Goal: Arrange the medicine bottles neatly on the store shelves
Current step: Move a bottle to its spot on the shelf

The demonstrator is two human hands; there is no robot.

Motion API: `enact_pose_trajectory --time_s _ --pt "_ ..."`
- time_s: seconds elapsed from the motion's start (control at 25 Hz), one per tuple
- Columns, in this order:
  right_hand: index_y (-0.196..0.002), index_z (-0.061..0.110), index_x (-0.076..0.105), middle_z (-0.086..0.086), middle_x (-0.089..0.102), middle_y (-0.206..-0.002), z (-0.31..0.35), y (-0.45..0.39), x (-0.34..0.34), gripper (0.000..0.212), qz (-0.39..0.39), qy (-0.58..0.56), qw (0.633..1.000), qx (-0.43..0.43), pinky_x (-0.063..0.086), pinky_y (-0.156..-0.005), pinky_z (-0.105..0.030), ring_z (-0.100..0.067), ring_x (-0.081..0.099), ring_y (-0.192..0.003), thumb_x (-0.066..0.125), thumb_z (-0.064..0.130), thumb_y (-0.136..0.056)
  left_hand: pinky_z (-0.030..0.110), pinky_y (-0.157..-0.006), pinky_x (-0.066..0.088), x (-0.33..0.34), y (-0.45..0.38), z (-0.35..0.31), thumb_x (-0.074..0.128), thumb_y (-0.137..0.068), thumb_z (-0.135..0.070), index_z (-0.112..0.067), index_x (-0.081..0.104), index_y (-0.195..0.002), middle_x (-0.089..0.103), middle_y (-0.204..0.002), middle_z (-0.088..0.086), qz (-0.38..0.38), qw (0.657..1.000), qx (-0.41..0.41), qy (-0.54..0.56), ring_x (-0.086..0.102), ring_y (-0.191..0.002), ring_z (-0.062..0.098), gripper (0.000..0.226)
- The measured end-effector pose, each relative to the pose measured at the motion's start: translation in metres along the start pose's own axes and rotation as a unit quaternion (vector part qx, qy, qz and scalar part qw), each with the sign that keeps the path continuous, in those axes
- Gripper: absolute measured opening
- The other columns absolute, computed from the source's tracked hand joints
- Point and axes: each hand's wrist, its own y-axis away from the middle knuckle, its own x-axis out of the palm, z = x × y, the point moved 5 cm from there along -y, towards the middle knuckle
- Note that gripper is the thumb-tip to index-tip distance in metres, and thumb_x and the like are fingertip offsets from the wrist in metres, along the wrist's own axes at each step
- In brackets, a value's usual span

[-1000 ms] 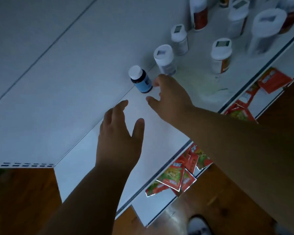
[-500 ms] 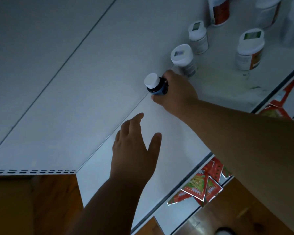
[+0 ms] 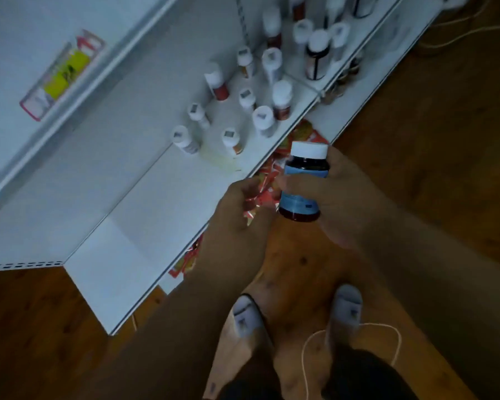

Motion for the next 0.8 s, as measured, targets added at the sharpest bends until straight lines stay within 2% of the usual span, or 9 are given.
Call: enact_pose_trajectory --time_s 0.08,0.16,0.28,0.4,0.48,0.64,0.72,0.8 --pt "-0.099 0.019 0.062 -0.004 0.067 -0.086 0.059 0.043 -0.040 0.035 -0.020 -0.049 0.999 -0.003 0.059 -0.080 -0.042 -0.022 0.069 -0.084 0.081 0.024 -0.070 0.018 -0.089 0.044 0.016 0.026 -0.070 0.051 -0.097 -0.040 -0.034 0.048 -0.128 0.055 -0.121 -0.024 0.021 0.998 0.051 0.026 0.053 -0.109 -0.006 0.032" --pt "-0.097 0.018 0.061 -0.001 0.067 -0.083 0.113 0.077 -0.082 0.029 -0.039 -0.072 0.997 -0.019 0.057 -0.075 -0.039 -0.019 0.067 -0.078 0.072 0.036 -0.077 0.015 -0.089 0.044 0.030 0.044 -0.134 0.048 -0.093 -0.052 -0.033 0.049 -0.130 0.056 -0.123 -0.021 0.052 0.992 0.084 0.074 0.054 -0.111 -0.006 0.041" --pt "-0.094 0.017 0.063 0.003 0.067 -0.077 0.179 0.101 -0.122 0.015 -0.063 -0.048 0.996 -0.050 0.054 -0.068 -0.033 -0.013 0.066 -0.073 0.063 0.031 -0.092 0.019 -0.095 0.043 0.036 0.053 -0.210 0.034 -0.089 -0.073 -0.033 0.052 -0.130 0.058 -0.121 -0.020 0.082 0.981 0.130 0.115 0.053 -0.112 -0.008 0.060" --pt "-0.095 0.015 0.068 0.001 0.069 -0.078 0.226 0.101 -0.143 0.014 -0.068 -0.037 0.993 -0.086 0.054 -0.063 -0.028 -0.012 0.067 -0.072 0.065 0.028 -0.089 0.014 -0.092 0.040 0.032 0.043 -0.261 0.031 -0.086 -0.064 -0.030 0.052 -0.133 0.059 -0.123 -0.019 0.093 0.973 0.175 0.120 0.052 -0.114 -0.009 0.062" --pt "-0.096 0.015 0.068 -0.001 0.070 -0.081 0.254 0.087 -0.153 0.026 -0.069 -0.025 0.992 -0.103 0.055 -0.068 -0.032 -0.015 0.068 -0.076 0.071 0.035 -0.080 0.008 -0.090 0.038 0.027 0.022 -0.286 0.030 -0.083 -0.066 -0.032 0.053 -0.134 0.057 -0.125 -0.020 0.095 0.972 0.184 0.108 0.049 -0.115 -0.011 0.065" --pt "-0.102 0.008 0.057 -0.015 0.061 -0.094 0.307 0.055 -0.182 0.057 -0.110 -0.041 0.986 -0.122 0.053 -0.091 -0.054 -0.030 0.063 -0.091 0.085 0.041 -0.065 0.011 -0.090 0.039 0.024 -0.030 -0.335 0.022 -0.081 -0.075 -0.041 0.055 -0.126 0.059 -0.122 -0.020 0.124 0.967 0.210 0.076 0.051 -0.112 -0.010 0.065" --pt "-0.111 0.004 0.054 -0.027 0.059 -0.100 0.333 0.043 -0.202 0.072 -0.125 -0.046 0.984 -0.119 0.050 -0.094 -0.057 -0.039 0.064 -0.096 0.084 0.046 -0.060 0.019 -0.097 0.039 0.030 -0.051 -0.363 0.020 -0.081 -0.078 -0.041 0.053 -0.128 0.057 -0.126 -0.019 0.138 0.964 0.215 0.072 0.050 -0.116 -0.006 0.068" --pt "-0.109 0.004 0.054 -0.030 0.060 -0.102 0.358 0.027 -0.227 0.079 -0.135 -0.019 0.983 -0.126 0.052 -0.093 -0.059 -0.042 0.066 -0.098 0.083 0.057 -0.057 0.020 -0.095 0.039 0.042 -0.070 -0.394 0.018 -0.080 -0.079 -0.044 0.053 -0.124 0.057 -0.124 -0.020 0.149 0.957 0.237 0.072 0.050 -0.115 -0.008 0.067"
